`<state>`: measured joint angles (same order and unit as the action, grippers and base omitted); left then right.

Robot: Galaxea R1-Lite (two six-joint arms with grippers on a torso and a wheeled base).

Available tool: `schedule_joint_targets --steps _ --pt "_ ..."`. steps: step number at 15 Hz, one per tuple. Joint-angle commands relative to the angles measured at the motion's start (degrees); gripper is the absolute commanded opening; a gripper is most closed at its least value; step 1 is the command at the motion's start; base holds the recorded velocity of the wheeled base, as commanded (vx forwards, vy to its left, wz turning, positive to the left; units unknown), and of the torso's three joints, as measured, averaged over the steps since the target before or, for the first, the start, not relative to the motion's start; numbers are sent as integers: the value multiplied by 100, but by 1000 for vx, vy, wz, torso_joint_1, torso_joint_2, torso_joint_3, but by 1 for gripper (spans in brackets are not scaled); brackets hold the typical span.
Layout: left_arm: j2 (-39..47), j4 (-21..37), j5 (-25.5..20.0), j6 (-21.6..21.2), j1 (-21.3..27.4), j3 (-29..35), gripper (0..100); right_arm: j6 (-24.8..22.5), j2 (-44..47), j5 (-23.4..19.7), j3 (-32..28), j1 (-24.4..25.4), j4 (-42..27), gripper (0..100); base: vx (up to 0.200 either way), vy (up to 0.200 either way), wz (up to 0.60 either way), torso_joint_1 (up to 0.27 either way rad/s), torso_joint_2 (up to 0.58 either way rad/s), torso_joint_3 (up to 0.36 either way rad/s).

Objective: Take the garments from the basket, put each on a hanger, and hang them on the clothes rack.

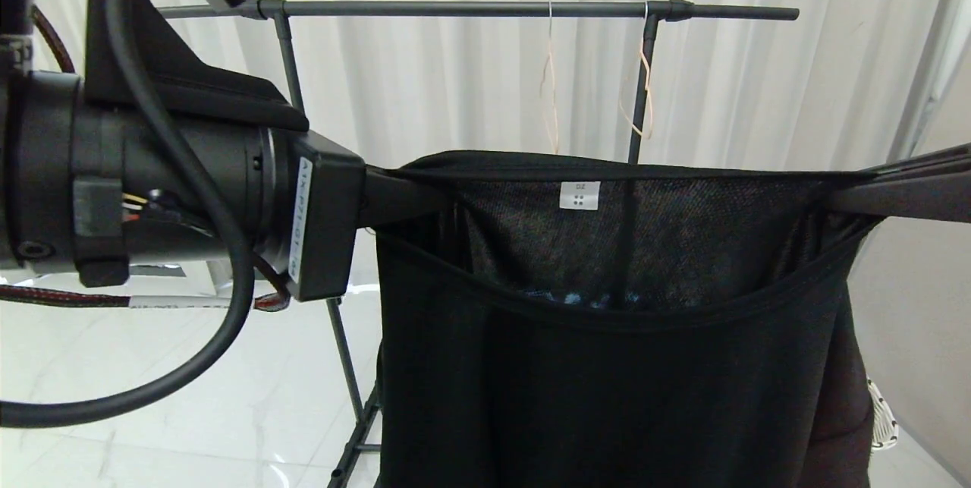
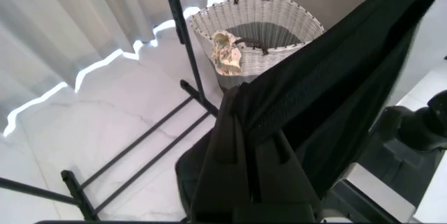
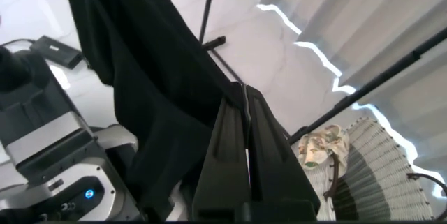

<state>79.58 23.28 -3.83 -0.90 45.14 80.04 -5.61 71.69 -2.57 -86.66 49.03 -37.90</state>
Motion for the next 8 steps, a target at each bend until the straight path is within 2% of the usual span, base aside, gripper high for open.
schedule_joint_targets --steps 1,8 --pt "110 -8 5 -6 39 38 0 -2 -85 11 -9 1 2 0 0 0 0 0 0 0" --pt "172 -26 22 2 39 222 0 7 -120 29 0 1 -7 0 0 0 0 0 0 0"
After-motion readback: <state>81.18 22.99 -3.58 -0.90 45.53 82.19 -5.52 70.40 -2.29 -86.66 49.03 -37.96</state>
